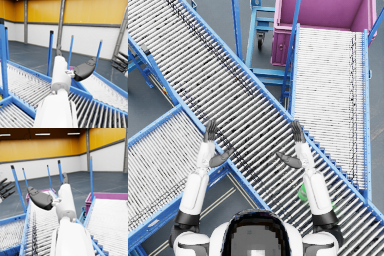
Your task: Pick up the oil and place it on the left assembly line, put the cola on the right, and keep Sprite still
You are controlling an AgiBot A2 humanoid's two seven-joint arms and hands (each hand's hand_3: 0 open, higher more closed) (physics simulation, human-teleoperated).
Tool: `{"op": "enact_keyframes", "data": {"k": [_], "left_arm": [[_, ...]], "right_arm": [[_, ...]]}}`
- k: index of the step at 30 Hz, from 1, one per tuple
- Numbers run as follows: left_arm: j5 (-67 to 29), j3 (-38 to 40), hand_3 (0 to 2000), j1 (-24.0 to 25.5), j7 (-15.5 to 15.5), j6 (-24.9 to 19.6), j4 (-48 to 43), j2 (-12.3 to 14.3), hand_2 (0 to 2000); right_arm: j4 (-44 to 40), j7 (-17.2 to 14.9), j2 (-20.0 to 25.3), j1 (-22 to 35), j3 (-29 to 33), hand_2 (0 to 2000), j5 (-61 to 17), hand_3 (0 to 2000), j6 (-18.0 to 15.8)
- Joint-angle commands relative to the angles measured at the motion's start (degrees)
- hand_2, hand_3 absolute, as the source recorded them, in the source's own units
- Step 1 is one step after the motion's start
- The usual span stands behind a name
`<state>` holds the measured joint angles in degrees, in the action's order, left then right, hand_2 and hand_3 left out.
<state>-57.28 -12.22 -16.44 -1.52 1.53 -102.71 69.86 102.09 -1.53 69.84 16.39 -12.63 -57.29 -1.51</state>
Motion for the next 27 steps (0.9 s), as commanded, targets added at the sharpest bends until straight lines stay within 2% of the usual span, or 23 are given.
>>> {"op": "enact_keyframes", "data": {"k": [1, 7, 15, 16, 24, 26, 27], "left_arm": [[0.0, 1.3, 0, -0.4, 0.4, -0.4, -1.5, 0.4, 0], [0.0, 6.9, 0, -6.5, 1.4, -1.4, -3.4, 3.7, 0], [0.0, 14.4, 0, -10.8, 1.5, -1.5, -5.0, 4.6, 0], [-2.5, 14.9, 0, -11.2, 1.5, -1.5, -5.0, 4.7, 0], [-22.9, 19.2, 0, -13.5, 1.5, -1.5, -4.6, 4.8, 0], [-27.3, 18.2, 0, -12.4, 1.5, -1.5, -4.4, 5.0, 0], [-28.6, 19.4, 0, -13.5, 1.5, -1.5, -4.9, 4.9, 0]], "right_arm": [[0.4, 0.4, 0.6, 0.8, 0.2, 0, 0.0, 0, 0.4], [5.7, 1.4, 3.7, 5.3, 6.1, 0, 0.0, 0, 1.4], [8.1, 1.5, 4.7, 8.6, 13.7, 0, 0.0, 0, 1.5], [8.5, 1.5, 4.8, 8.4, 14.9, 0, 0.0, 0, 1.5], [8.4, 1.5, 5.0, 10.1, 18.7, 0, -20.3, 0, 1.5], [8.3, 1.5, 5.1, 10.1, 18.9, 0, -23.5, 0, 1.5], [8.3, 1.5, 5.1, 10.1, 19.2, 0, -24.5, 0, 1.5]]}}
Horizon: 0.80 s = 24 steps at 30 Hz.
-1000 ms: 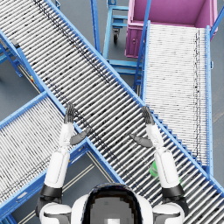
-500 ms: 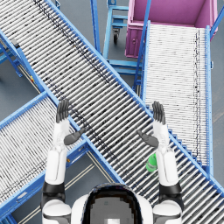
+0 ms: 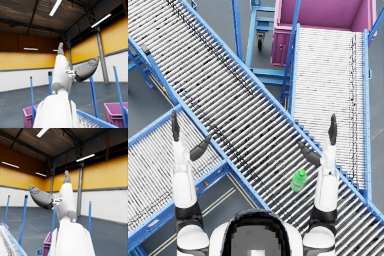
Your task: Pick up the oil and place it on the left assembly line, put the cola on the right, and keep Sprite still
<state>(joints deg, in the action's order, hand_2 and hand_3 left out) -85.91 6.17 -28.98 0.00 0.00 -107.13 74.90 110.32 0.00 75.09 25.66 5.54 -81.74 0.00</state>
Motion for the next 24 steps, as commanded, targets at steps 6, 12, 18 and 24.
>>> {"op": "enact_keyframes", "data": {"k": [6, 12, 18, 24], "left_arm": [[-2.9, 0.0, 0, -0.7, 0.0, 0.0, -1.4, 0.1, 0], [-3.3, -0.5, 0, -0.4, 0.0, 0.0, -1.8, 0.4, 0], [-3.3, -0.3, 0, -0.6, 0.0, 0.0, -2.1, 0.5, 0], [-3.3, -0.2, 0, 0.3, 0.0, 0.0, -2.6, 0.9, 0]], "right_arm": [[-0.3, 0.0, -0.1, 1.2, 4.1, 0, -2.1, 0, 0.0], [0.3, 0.0, 0.3, 0.3, 4.3, 0, -2.3, 0, 0.0], [0.1, 0.0, 0.4, 0.3, 4.0, 0, -2.4, 0, 0.0], [-0.3, 0.0, 0.5, 0.2, 3.5, 0, -2.4, 0, 0.0]]}}
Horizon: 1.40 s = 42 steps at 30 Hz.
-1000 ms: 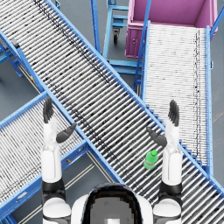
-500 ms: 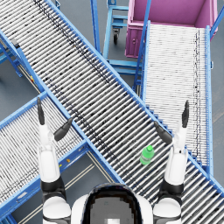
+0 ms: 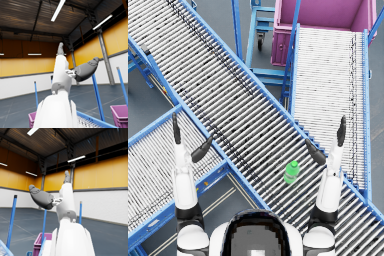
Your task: Pick up the oil and place it on the left assembly line, put the cola on the right, and keep Sprite still
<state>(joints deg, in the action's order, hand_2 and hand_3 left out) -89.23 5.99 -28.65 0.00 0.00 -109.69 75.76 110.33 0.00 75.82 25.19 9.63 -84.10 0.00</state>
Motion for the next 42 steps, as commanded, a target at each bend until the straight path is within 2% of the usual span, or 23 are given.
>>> {"op": "enact_keyframes", "data": {"k": [1, 42], "left_arm": [[0.0, 0.1, 0, -0.3, 0.0, 0.0, -0.4, 0.0, 0], [0.0, 0.4, 0, -0.2, 0.0, 0.0, -0.4, 0.9, 0]], "right_arm": [[0.0, 0.0, -0.1, 0.5, -0.7, 0, 0.0, 0, 0.0], [-0.1, 0.0, 0.9, -0.1, -0.2, 0, 0.0, 0, 0.0]]}}
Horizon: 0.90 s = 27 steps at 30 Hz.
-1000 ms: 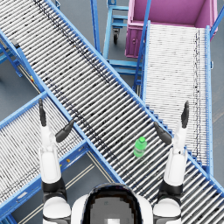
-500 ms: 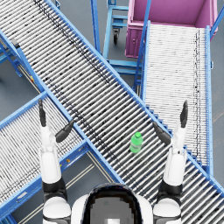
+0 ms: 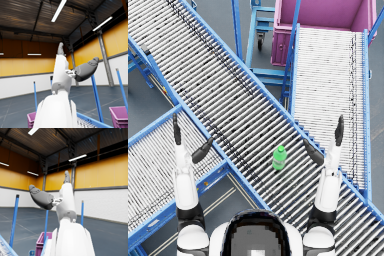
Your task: Pick up the oil and place it on the left assembly line, put the cola on the right, and keep Sprite still
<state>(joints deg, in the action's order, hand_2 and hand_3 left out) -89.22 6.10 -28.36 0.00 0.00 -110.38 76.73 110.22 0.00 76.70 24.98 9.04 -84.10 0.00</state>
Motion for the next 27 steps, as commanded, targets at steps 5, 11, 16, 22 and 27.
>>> {"op": "enact_keyframes", "data": {"k": [5, 11, 16, 22, 27], "left_arm": [[0.0, -0.2, 0, -0.9, 0.0, 0.0, 0.1, 0.0, 0], [0.0, 0.0, 0, 0.0, 0.0, 0.0, 0.1, 0.2, 0], [0.0, -0.2, 0, -0.7, 0.0, 0.0, 0.1, 0.2, 0], [0.0, -0.3, 0, -0.3, 0.0, 0.0, 0.0, 0.4, 0], [0.0, -0.3, 0, -0.9, 0.0, 0.0, 0.0, 0.4, 0]], "right_arm": [[0.0, 0.0, 0.1, -0.3, 0.2, 0, 0.0, 0, 0.0], [0.1, 0.0, 0.2, 0.0, -0.2, 0, 0.0, 0, 0.0], [0.1, 0.0, 0.3, -0.1, 0.0, 0, 0.0, 0, 0.0], [0.1, 0.0, 0.4, -0.3, 0.0, 0, 0.0, 0, 0.0], [0.2, 0.0, 0.5, -0.3, 0.0, 0, 0.0, 0, 0.0]]}}
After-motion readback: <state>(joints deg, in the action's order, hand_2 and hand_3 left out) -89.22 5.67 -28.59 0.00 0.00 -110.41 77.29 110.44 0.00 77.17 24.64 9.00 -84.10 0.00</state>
